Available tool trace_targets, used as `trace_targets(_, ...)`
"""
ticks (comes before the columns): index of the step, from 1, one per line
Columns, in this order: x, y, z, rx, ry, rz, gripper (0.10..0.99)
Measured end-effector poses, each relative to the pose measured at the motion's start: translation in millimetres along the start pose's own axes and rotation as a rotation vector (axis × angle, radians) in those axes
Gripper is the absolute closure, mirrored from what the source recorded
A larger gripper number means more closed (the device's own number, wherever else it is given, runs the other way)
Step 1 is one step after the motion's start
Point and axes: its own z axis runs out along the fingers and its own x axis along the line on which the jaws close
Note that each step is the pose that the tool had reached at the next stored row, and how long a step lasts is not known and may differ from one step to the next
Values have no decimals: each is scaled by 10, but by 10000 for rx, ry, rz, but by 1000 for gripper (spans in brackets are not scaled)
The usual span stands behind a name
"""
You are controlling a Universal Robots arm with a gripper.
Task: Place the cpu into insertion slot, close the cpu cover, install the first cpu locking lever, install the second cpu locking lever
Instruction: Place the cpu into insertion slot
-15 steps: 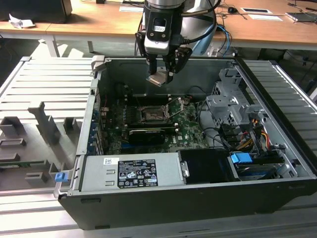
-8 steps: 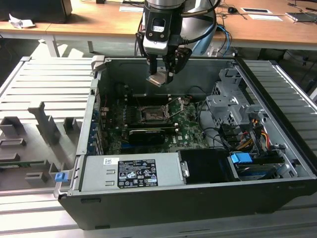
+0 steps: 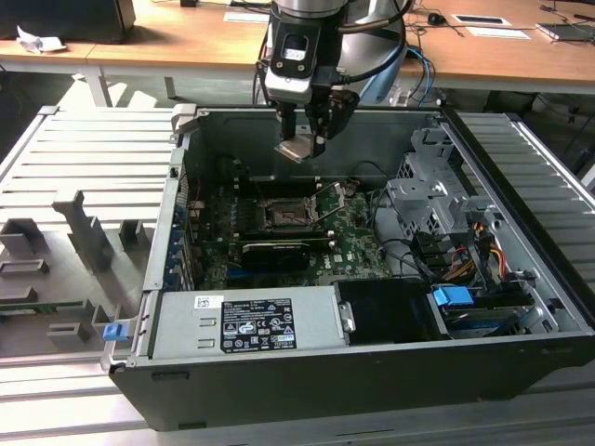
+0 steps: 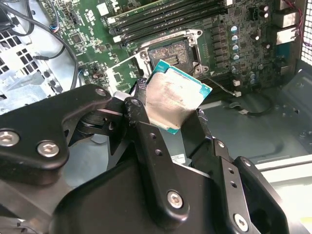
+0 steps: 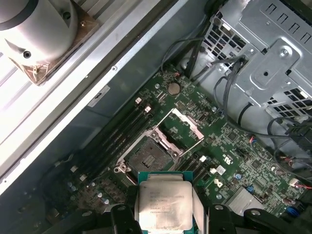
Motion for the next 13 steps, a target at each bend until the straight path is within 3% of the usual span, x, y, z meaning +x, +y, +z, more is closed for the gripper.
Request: trace_targets(13, 0, -1, 7, -12, -57, 646, 557)
